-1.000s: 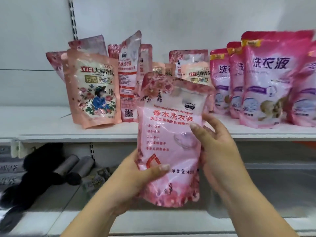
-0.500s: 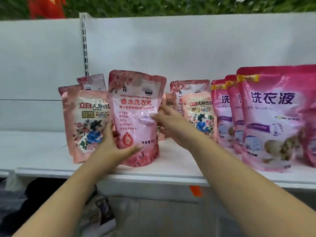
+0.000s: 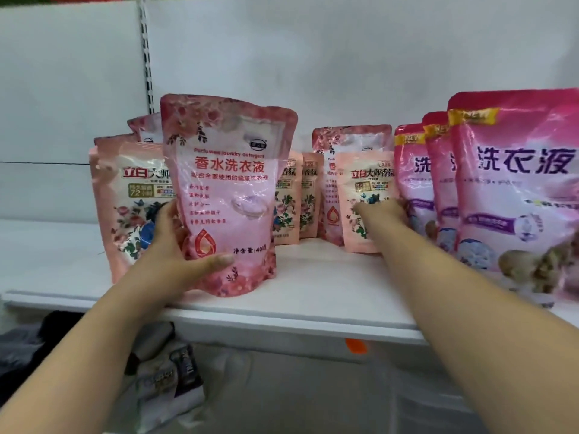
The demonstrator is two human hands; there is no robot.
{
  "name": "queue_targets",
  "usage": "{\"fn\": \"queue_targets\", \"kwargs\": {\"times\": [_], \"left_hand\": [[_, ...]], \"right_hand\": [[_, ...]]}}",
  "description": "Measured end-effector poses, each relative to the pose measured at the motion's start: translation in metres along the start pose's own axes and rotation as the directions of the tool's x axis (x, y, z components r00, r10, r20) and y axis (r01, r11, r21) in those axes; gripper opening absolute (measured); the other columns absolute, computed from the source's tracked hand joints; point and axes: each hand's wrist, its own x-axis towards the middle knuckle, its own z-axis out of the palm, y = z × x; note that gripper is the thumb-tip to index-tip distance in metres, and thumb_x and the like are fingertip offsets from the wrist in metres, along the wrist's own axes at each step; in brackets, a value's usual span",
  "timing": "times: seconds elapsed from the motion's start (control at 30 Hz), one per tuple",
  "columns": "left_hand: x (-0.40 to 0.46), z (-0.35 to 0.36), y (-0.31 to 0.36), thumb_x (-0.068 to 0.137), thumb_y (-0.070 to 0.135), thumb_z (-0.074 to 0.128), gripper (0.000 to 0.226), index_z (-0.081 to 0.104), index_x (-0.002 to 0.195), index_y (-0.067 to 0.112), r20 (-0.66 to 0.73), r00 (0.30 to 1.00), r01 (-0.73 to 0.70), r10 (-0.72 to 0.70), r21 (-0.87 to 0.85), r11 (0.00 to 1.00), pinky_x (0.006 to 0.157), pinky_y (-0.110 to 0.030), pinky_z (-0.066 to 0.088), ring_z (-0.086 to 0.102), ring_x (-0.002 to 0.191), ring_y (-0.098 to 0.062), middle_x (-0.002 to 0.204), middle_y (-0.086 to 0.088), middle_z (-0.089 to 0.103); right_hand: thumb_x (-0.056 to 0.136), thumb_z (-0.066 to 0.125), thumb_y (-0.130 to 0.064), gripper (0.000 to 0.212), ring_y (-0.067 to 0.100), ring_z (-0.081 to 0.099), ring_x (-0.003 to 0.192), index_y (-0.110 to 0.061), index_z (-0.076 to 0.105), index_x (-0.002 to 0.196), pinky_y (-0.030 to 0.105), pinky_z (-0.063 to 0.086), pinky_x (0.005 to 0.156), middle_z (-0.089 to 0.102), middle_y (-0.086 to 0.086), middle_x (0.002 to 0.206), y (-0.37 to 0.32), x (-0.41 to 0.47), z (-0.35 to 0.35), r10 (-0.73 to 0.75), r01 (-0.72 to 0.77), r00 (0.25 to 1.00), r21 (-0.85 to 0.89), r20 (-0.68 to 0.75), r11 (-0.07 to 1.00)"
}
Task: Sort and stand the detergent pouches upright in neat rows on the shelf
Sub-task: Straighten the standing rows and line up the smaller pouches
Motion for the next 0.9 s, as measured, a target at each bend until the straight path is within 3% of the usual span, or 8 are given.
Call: {"fn": "queue_targets", "kwargs": {"times": [0.17,0.33,0.5,0.63,0.7,0.77,0.83,0.9], "left_hand": [[0.002,-0.001,-0.002,0.054,0.009,0.075,0.110,0.014,0.141,0.036,0.034,0.999,0.007,-0.006,-0.025,1.000,0.062,-0.018,0.044,0.051,0.082,-0.002,0.093,0.020,0.046],[0.002,-0.002,0.000,0.018,0.058,0.084,0.145,0.008,0.140,0.042,0.085,0.996,0.012,-0.016,0.042,0.999,0.072,-0.025,0.048,0.053,0.084,-0.005,0.102,0.019,0.047],[-0.004,0.004,-0.002,0.049,0.038,0.074,0.114,0.006,0.141,0.034,-0.038,0.997,-0.056,0.062,0.129,0.990,0.096,-0.046,0.045,0.050,0.105,-0.018,0.138,-0.004,0.042],[-0.015,0.005,-0.004,0.054,0.053,0.073,0.102,0.019,0.138,0.031,-0.241,0.930,-0.205,0.278,0.289,0.935,0.107,-0.043,0.032,0.035,0.128,-0.018,0.145,-0.003,0.027],[-0.029,0.006,-0.005,0.056,0.062,0.074,0.091,0.033,0.132,0.033,-0.259,0.890,-0.284,0.376,0.330,0.900,0.106,-0.034,0.031,0.035,0.128,-0.015,0.140,0.005,0.031],[-0.044,0.009,0.003,0.046,0.069,0.071,0.074,0.047,0.114,0.048,-0.143,0.917,-0.352,0.373,0.150,0.924,0.098,-0.018,0.037,0.046,0.118,0.001,0.127,0.022,0.043],[-0.055,0.013,0.017,0.034,0.073,0.074,0.082,0.047,0.110,0.057,0.042,0.947,-0.315,0.318,-0.058,0.947,0.088,-0.006,0.040,0.049,0.112,0.012,0.123,0.027,0.050],[-0.057,0.015,0.027,0.035,0.063,0.079,0.084,0.051,0.112,0.046,0.190,0.942,-0.254,0.276,-0.133,0.958,0.080,-0.006,0.045,0.057,0.103,0.011,0.111,0.022,0.063]], "right_hand": [[0.080,0.068,-0.027,0.038,0.020,0.056,0.075,-0.009,0.055,0.111,0.026,0.045,0.069,0.062,0.005,0.093,0.007,-0.004,-0.004,-0.071,0.066,0.992,0.051,0.108,0.996],[0.077,0.069,-0.044,0.072,0.032,0.048,0.119,-0.012,0.038,0.133,0.034,0.043,0.092,0.039,0.014,0.138,0.008,-0.007,0.000,-0.070,0.093,0.989,-0.174,0.133,0.980],[0.089,0.057,-0.036,0.045,0.032,0.056,0.105,-0.002,0.052,0.118,0.030,0.041,0.073,0.056,0.018,0.118,0.009,-0.024,-0.008,-0.121,0.137,0.990,-0.328,0.069,0.935],[0.089,0.058,-0.029,0.029,0.030,0.059,0.088,-0.003,0.052,0.101,0.037,0.052,0.077,0.061,0.014,0.098,-0.003,-0.055,-0.015,-0.233,0.234,0.968,0.000,0.091,0.972],[0.090,0.057,-0.030,0.022,0.020,0.054,0.065,-0.008,0.057,0.091,0.021,0.051,0.055,0.056,0.002,0.075,-0.018,-0.087,-0.027,-0.327,0.314,0.940,0.132,0.097,0.940],[0.090,0.056,-0.033,0.021,0.014,0.055,0.062,-0.016,0.056,0.078,0.012,0.045,0.049,0.055,-0.003,0.069,-0.034,-0.119,-0.042,-0.462,0.439,0.882,0.193,0.093,0.878],[0.087,0.059,-0.036,0.022,0.017,0.062,0.073,-0.019,0.059,0.074,0.023,0.052,0.064,0.065,0.000,0.077,-0.047,-0.150,-0.051,-0.573,0.517,0.808,0.299,0.139,0.802],[0.083,0.060,-0.044,0.028,0.018,0.066,0.075,-0.017,0.063,0.078,0.025,0.053,0.069,0.070,0.004,0.082,-0.054,-0.180,-0.051,-0.589,0.445,0.697,0.398,0.408,0.802]]}}
